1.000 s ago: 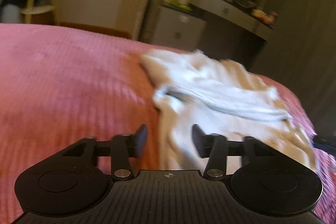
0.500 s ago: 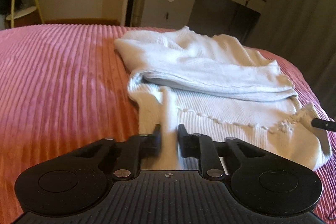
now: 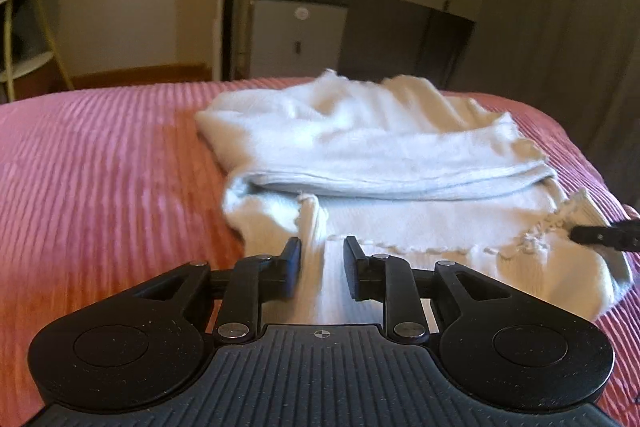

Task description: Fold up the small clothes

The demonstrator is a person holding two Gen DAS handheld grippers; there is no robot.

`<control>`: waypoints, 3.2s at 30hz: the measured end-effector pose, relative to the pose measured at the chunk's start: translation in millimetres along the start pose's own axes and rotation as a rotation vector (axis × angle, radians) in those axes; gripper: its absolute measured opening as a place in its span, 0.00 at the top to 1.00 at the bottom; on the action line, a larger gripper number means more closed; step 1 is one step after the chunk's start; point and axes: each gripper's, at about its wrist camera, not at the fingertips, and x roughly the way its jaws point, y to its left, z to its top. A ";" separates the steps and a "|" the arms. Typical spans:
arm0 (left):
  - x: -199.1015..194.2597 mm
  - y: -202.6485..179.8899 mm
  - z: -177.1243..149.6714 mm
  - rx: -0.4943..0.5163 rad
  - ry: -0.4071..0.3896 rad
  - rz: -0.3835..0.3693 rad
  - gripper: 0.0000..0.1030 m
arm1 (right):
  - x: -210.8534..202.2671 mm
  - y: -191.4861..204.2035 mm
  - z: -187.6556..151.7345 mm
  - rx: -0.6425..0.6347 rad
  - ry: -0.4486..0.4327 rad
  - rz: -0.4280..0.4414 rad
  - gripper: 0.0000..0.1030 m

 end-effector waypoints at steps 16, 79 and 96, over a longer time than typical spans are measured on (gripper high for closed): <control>-8.2 3.8 8.1 -0.054 -0.054 0.011 0.91 | -28.2 13.1 11.4 -0.095 -0.109 -0.004 0.93; 55.9 60.0 43.8 -0.184 0.041 0.179 0.40 | 129.1 -14.5 62.2 -0.116 -0.200 -0.349 0.75; 53.3 50.3 40.8 -0.172 0.070 0.251 0.18 | 75.8 13.9 37.1 -0.057 -0.278 -0.402 0.45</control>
